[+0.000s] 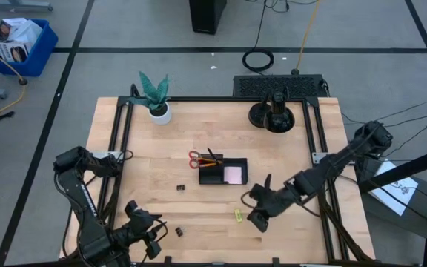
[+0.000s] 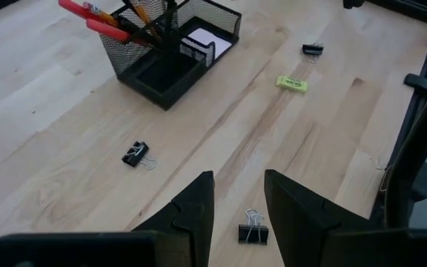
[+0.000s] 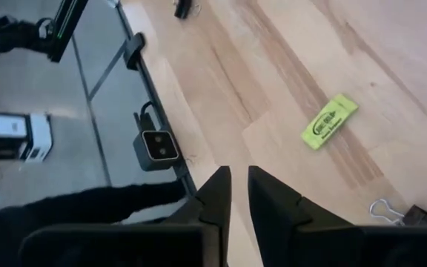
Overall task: Pick and place office supplies into organizer
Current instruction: Put the green eraser into the desk organizer
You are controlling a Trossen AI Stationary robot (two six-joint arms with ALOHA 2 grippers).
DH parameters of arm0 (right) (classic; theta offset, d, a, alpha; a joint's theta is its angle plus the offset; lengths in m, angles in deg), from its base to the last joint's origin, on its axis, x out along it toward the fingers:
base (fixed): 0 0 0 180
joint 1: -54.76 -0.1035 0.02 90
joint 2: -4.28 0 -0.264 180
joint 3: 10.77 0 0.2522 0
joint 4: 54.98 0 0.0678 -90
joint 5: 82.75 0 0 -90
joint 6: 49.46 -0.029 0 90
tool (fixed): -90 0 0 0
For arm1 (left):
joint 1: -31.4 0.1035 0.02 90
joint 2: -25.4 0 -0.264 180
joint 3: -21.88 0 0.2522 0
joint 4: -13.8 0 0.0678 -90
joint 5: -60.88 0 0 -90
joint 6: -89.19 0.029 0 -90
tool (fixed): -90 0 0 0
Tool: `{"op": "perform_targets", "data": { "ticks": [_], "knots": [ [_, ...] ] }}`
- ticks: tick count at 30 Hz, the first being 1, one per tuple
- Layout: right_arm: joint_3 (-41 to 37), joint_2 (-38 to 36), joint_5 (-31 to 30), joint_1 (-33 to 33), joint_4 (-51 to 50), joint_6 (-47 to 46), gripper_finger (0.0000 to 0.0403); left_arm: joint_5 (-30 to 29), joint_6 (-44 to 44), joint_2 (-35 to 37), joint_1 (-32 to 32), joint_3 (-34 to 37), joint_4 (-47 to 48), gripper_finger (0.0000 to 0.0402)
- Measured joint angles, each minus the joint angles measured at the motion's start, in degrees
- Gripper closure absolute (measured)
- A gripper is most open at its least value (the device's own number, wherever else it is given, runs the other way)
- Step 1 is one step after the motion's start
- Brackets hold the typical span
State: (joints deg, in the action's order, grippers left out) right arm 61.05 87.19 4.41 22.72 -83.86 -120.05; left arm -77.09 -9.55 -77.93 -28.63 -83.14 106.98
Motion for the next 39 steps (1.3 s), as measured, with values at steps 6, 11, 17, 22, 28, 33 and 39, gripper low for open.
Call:
{"op": "perform_targets", "data": {
  "ticks": [6, 11, 17, 22, 28, 33, 39],
  "knots": [
    [0.02, 0.0, -4.8, -3.71, 0.38, -4.91, 0.0382, -0.02, 3.06, 0.0, 0.0, 0.0, 0.08, 0.0277],
    [2.03, 0.04, -7.12, -4.55, -0.43, -4.77, 0.0394, 0.02, 4.58, 0.0, 0.0, 0.0, 0.41, 0.0277],
    [11.71, 2.98, -7.59, -4.31, -17.42, -2.85, 0.0402, 1.76, 4.7, 0.0, 0.0, 0.0, 2.15, 0.0277],
    [21.3, 8.86, -7.88, -4.13, -24.16, -2.64, 0.0402, 2.03, 6.06, 0.0, -0.11, 0.0, 2.45, 0.0277],
    [30.47, 18.9, -6.99, -3.36, -25.37, -4.15, 0.0403, 2.69, 8.21, 0.0, -0.11, 0.0, 2.47, 0.0277],
    [36.03, 25.31, -4.52, -3.16, -31.69, -8.32, 0.0403, 3.87, 8.63, 0.0, -0.36, 0.0, 2.49, 0.0277],
    [36.87, 26.51, -11.32, -2.78, -34.04, -15.72, 0.0403, 4.05, 8.63, -0.02, -1.01, 0.0, 2.49, 0.0277]
  ]
}}
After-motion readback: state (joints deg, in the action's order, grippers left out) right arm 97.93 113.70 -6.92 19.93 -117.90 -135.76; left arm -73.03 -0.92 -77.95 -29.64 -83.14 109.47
